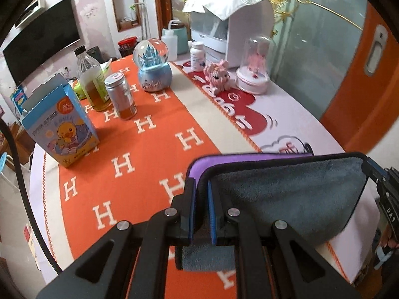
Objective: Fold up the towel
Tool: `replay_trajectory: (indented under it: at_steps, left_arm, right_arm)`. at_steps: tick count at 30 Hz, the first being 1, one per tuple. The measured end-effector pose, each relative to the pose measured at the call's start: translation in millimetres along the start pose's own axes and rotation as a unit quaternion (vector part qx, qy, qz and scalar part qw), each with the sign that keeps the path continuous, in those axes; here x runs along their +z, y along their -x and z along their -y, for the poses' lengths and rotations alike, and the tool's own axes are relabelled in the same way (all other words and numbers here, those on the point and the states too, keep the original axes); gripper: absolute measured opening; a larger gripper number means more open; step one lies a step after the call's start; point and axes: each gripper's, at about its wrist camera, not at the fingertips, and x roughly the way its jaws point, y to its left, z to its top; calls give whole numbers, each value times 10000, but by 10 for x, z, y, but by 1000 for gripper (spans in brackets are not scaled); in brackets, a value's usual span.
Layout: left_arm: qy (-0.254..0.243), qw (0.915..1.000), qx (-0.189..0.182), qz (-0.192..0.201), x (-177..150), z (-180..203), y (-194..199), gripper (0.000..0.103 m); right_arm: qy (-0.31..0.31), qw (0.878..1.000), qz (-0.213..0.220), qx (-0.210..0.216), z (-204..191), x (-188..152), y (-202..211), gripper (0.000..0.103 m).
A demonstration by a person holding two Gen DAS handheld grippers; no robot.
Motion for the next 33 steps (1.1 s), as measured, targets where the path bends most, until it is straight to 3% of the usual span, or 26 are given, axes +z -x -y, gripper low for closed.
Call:
replay_trajectory:
  at_steps: [9,18,22,28,31,33]
  left_arm:
    - [515,9986,-103,104,69,-135,-495,7]
    - [627,9980,-72,-103,85,-150,-887,9]
    - [627,9977,127,-209,85,-162,-998,26]
    - [798,9957,318,-356,76,-274,-1084,30]
    - [840,9951,413,-321,63,-320,-1036,33]
    - [887,9946,442,-305,52,-351,-988,34]
  right_arm:
    - [502,9978,3,-431,-50,-36,-424,5]
    - [616,9962,-98,-613,-5,-78,-786,5]
    - [569,9961,-233,-633,36,-108,-909,7]
    - [574,9951,-466,-651,90,-150,-1048,10]
    - [530,9953,-494,-643,104,-156,-1056,18]
    - [492,9956,-497,-623,104,-148,-1056,30]
